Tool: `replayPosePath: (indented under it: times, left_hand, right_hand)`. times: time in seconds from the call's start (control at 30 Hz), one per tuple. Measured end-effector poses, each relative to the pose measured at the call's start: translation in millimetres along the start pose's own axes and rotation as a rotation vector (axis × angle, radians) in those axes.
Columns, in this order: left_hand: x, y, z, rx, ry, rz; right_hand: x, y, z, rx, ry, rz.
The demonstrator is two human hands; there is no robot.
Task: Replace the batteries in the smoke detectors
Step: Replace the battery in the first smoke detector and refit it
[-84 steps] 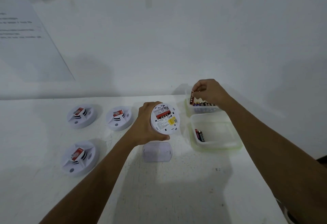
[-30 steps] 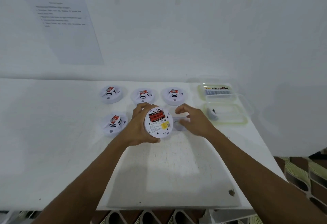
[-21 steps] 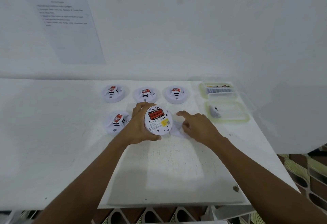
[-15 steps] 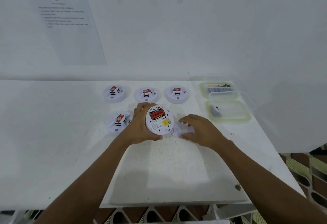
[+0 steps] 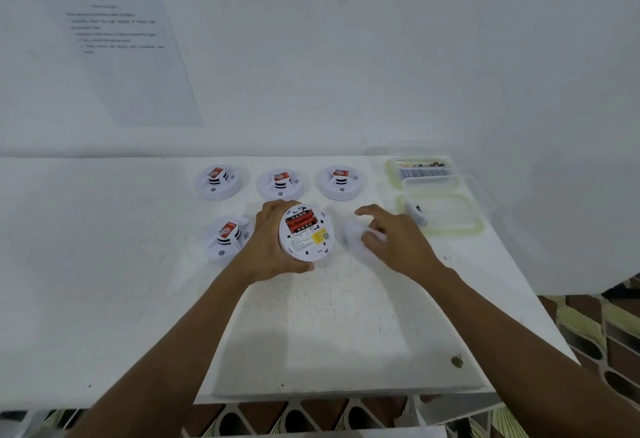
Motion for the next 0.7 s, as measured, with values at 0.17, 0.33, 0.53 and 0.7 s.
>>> replayPosePath:
  times: [0.17, 0.33, 0.53, 0.7]
  left_hand:
    - [12, -6, -1, -0.017, -0.007, 0.042]
    - [28, -12, -2, -0.042, -0.018, 0.068]
    - [35, -13, -8, -0.040, -0.044, 0.074]
    - [37, -13, -14, -0.035, -0.069, 0.027]
  right_hand:
    - [-21, 15, -7, 0.170, -0.191, -0.492]
    - [-36, 15, -16, 0.239, -0.191, -0.652]
    - [-32, -4, -18, 0.203, -0.032, -0.193]
    - [-37, -11, -18, 0.179, 0.044, -0.057]
Point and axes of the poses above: each hand's wrist, its own z-axis away from the middle knuckle, its own y-axis out of the back of the hand, x = y × z, the point moved 3 cm from there along -z, towards the middle knuckle, and after that the axes turned 8 degrees about y, right-handed, at the moved point
